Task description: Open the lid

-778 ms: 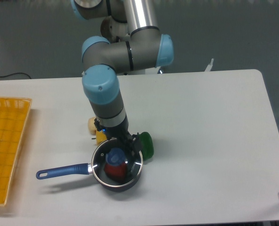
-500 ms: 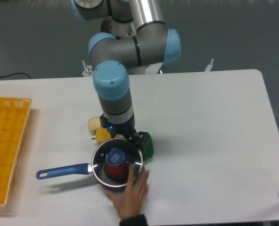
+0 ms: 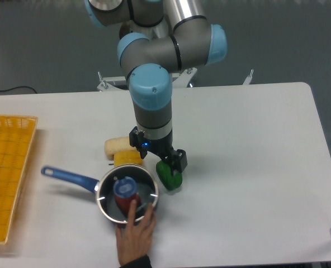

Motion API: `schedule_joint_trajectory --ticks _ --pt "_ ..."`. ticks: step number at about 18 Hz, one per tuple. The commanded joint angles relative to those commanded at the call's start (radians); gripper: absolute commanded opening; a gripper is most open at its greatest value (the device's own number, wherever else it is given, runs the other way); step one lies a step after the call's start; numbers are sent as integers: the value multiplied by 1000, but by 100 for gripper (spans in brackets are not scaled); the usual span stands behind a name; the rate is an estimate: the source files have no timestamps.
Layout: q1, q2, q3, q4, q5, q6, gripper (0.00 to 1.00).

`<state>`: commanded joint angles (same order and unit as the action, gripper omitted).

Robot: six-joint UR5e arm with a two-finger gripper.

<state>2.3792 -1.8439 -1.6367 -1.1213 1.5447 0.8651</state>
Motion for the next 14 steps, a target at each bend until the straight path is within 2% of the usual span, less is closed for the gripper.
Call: schedule_joint_trajectory --ticks 6,9,12,14 --pt "34 26 -2 -8 -23 20 100" --pt "46 43 -3 -14 -17 101 100" --pt "87 71 -3 -80 -21 263 100" --pt "97 75 -3 -107 -20 316 100"
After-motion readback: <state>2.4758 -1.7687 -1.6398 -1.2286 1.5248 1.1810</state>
